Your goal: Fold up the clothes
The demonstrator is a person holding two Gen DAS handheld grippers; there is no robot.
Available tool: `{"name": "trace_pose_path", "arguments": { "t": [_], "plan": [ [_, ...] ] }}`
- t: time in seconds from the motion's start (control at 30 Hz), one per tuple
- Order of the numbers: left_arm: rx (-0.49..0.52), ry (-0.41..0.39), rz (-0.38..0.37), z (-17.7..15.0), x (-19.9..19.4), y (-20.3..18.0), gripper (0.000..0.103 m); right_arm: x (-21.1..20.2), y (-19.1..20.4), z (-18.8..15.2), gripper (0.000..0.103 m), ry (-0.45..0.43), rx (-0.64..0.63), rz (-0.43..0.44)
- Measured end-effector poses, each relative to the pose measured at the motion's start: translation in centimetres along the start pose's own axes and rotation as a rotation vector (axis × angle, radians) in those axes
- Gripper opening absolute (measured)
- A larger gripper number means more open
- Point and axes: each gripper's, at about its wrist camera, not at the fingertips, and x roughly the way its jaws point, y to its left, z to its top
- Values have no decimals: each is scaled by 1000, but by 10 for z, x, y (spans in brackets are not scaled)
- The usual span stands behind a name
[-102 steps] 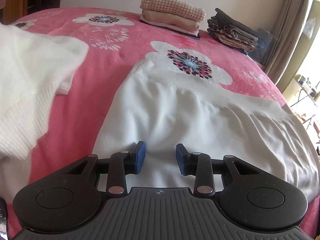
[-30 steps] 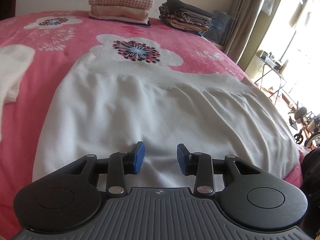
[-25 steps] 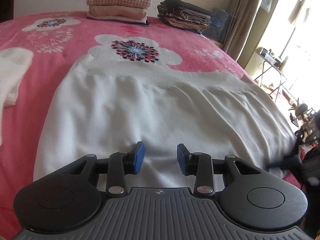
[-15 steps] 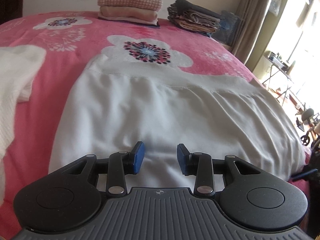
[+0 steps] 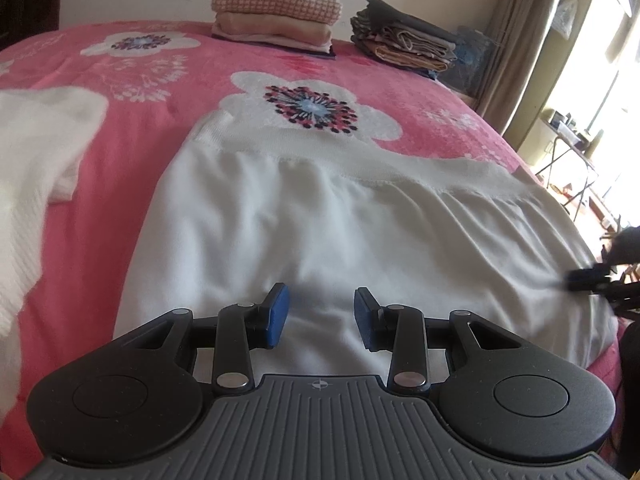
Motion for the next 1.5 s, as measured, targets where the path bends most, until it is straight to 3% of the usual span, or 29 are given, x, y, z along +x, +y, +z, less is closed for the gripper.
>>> {"name": "trace_pose_path", "arguments": {
  "t": [0.17,0.27,0.37,0.4,0.5,0.63,0.7,0.87,1.07,1.2,1.27,1.43,1.5],
  "plan": [
    [-4,7,0,2,2,1,36,-32,-30,-64,4,183,193,-85],
    [-3,9,11,3,1,-2,36,-42,-42,-62,4,136,304,-106],
    [-7,11,24,1,-4,-3,36,-39,-42,-41,4,18,414,-20],
    [-8,13,29,0,-7,-2,36,-38,-37,-39,4,18,420,0],
    [-1,17,50,-4,-17,1,36,-45,-18,-55,5,88,432,29],
    [0,20,76,-5,-26,1,36,-67,-12,-85,5,215,547,87],
    [14,15,85,-3,-29,-4,36,-76,-13,-90,5,238,569,61],
    [58,-14,46,12,-27,-27,37,-74,-23,-67,5,123,578,-69],
    [128,15,19,23,2,-59,37,-34,-7,-10,5,13,465,-29],
    [170,65,23,20,30,-68,38,-12,-6,9,5,-30,500,1],
    [147,89,80,19,38,-59,37,-1,-13,10,5,-33,571,12],
    [-37,80,75,31,25,-23,36,5,-38,-7,5,-15,749,-25],
    [-24,97,124,35,21,-26,38,5,-39,-7,5,-14,757,-36]
  ]
}}
